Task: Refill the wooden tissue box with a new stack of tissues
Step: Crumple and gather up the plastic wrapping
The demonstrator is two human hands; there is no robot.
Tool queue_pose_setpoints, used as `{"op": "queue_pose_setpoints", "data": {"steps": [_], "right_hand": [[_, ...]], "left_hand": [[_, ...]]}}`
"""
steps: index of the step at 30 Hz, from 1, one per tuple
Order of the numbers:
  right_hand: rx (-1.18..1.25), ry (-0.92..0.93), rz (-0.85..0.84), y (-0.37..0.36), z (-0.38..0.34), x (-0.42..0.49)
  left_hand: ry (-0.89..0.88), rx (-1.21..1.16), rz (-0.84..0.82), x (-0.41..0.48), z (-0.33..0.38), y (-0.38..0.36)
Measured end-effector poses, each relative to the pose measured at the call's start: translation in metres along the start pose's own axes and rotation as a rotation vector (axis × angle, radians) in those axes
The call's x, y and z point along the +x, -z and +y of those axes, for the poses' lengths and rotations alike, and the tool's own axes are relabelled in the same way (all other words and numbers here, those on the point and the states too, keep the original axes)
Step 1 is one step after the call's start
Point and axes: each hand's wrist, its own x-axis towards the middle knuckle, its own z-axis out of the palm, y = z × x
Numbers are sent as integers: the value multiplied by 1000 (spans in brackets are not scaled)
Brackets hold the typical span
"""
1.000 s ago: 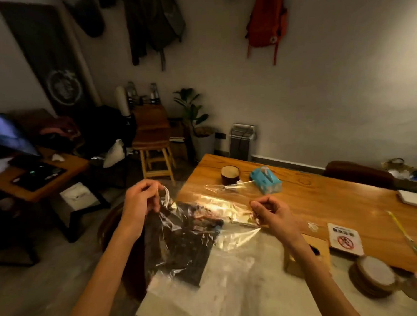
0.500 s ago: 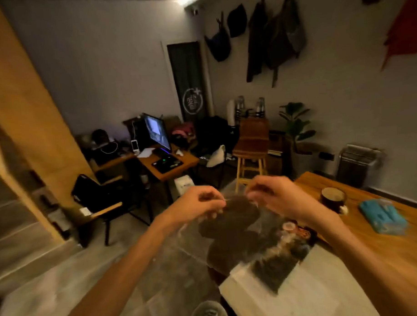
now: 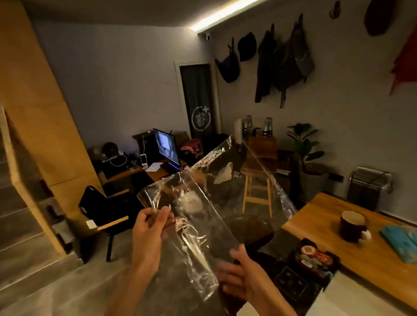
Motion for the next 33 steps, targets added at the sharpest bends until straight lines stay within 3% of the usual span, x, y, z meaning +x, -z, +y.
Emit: {"op": "queue_pose_setpoints", "data": {"steps": [2, 5, 9, 11, 15, 18, 20, 24, 28, 31, 33], "right_hand": [[122, 224, 122, -16, -1, 35], [14, 461, 293, -38, -3, 72], [-187, 639, 349, -66, -3, 111], [-246, 689, 329, -78, -6, 125], [-326, 708, 233, -85, -18, 143], [-361, 667, 187, -82, -24, 150], [-379, 592, 167, -80, -29, 148], [-378, 458, 174, -64, -39, 146], [-451, 514, 271, -46, -54, 144], [-473, 550, 242, -52, -71, 137], [-515, 603, 260, -62, -83, 136]], "left_hand": [[22, 124, -31, 4, -6, 21], [41, 301, -65, 15, -10, 64], [104, 288, -94, 34, -15, 117], [144, 162, -107, 44, -21, 149], [250, -208, -160, 87, -30, 220], [367, -62, -346, 139, -18, 213], [321, 70, -467, 166, -9, 186], [240, 135, -499, 203, -14, 153], [108, 199, -539, 212, -30, 144], [84, 254, -508, 218, -33, 146], [-6, 473, -448, 226, -33, 151]]}}
